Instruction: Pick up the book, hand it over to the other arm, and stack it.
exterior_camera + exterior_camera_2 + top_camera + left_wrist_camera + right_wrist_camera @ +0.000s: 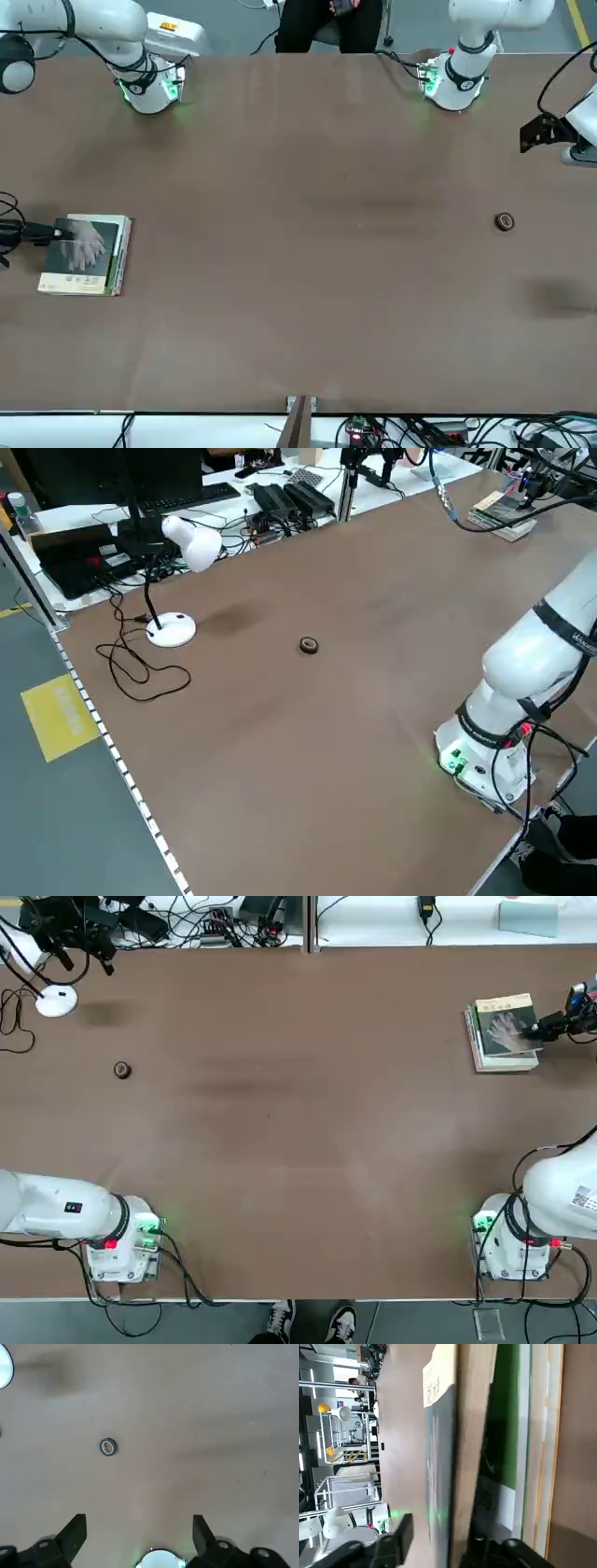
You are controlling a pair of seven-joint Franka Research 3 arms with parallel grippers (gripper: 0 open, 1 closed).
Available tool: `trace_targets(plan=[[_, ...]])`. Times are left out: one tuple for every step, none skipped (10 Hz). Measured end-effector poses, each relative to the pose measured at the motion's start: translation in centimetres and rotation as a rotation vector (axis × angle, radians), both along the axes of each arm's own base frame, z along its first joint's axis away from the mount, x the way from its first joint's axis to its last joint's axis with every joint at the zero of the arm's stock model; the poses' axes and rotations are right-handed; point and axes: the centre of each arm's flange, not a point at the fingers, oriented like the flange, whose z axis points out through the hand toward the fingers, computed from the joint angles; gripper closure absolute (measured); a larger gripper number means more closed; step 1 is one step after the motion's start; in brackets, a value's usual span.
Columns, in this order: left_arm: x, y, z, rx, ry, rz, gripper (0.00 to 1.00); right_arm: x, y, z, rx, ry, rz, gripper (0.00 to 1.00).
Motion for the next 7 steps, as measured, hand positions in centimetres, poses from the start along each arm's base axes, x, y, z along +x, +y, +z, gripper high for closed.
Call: trace_targets(plan=[[0.0,0.0,0.0,0.000,-0.002,0.000,0.00,0.0,0.0,0.1,-0.005,0.000,0.004,0.34],[0.0,0.0,0.0,0.000,-0.003,0.000,0.00,0.1,-0.1,0.2,-0.010,-0.002,0.006,0.26],[0.0,0.0,0.0,0.000,-0.003,0.000,0.00,0.2,-0.2,0.3,-0.016,-0.004,0.008,0.26],[0.0,0.0,0.0,0.000,-0.003,0.000,0.00,0.3,-0.5,0.5,-0.024,-0.006,0.008,0.22],[0.0,0.0,0.0,0.000,-0.003,-0.001,0.00,0.3,-0.8,0.7,-0.036,-0.007,0.008,0.13],[0.1,0.0,0.0,-0.001,-0.004,-0.001,0.00,0.3,-1.2,1.0,-0.046,-0.009,0.008,0.04],[0.1,0.0,0.0,-0.001,-0.004,-0.001,0.00,0.3,-1.6,1.2,-0.055,-0.010,0.008,0.00]])
